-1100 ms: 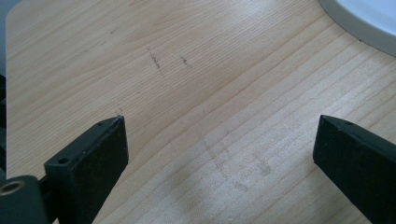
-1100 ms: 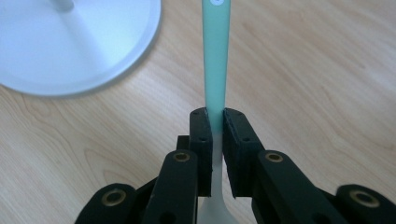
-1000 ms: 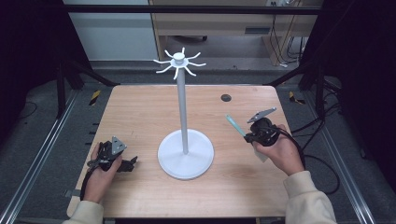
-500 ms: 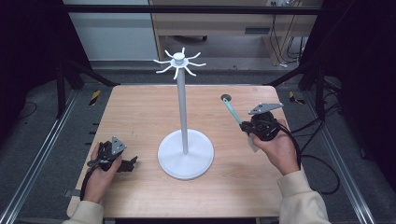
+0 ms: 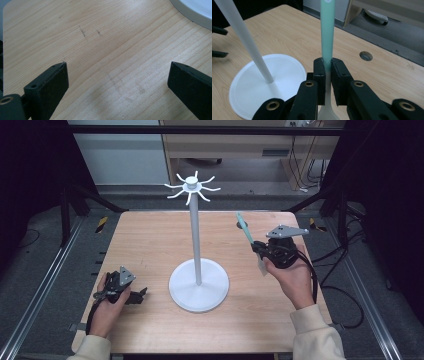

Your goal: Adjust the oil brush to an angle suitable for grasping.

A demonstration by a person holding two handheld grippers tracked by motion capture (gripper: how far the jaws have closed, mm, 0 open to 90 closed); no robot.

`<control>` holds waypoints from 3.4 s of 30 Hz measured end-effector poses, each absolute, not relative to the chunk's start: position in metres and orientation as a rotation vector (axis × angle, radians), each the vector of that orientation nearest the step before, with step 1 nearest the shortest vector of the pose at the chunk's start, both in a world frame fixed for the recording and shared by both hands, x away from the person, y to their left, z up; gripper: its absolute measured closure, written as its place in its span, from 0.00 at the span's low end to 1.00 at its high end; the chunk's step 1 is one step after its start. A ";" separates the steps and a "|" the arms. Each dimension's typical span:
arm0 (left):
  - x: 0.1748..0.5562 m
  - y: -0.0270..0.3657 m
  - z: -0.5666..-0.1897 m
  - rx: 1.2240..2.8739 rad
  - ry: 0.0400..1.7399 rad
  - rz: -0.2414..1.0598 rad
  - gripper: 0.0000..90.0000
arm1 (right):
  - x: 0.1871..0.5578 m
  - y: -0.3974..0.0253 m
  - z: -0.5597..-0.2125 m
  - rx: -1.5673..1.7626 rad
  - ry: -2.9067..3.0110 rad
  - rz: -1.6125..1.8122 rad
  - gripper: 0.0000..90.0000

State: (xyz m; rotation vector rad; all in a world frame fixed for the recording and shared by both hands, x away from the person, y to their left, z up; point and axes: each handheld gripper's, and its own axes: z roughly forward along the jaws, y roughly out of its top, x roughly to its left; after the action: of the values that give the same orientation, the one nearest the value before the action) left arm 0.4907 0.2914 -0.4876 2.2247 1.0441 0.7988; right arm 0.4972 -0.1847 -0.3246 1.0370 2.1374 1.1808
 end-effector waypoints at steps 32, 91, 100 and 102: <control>0.491 0.292 -0.487 2.227 1.045 0.800 0.03 | 0.465 -0.172 -0.284 0.905 1.979 1.434 0.92; 0.491 0.291 -0.489 2.226 1.044 0.798 0.03 | 0.421 -0.133 -0.253 0.686 1.954 1.605 0.92; 0.491 0.291 -0.489 2.231 1.043 0.794 0.03 | 0.422 -0.129 -0.253 0.682 1.969 1.604 0.92; 0.491 0.291 -0.489 2.231 1.043 0.794 0.03 | 0.422 -0.128 -0.253 0.679 1.971 1.603 0.92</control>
State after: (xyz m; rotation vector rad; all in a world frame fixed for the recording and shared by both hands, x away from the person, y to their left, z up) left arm 0.4906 0.2907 -0.4889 2.2310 1.0428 0.7941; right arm 0.4225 -0.1284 -0.2531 0.6794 1.9710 1.6033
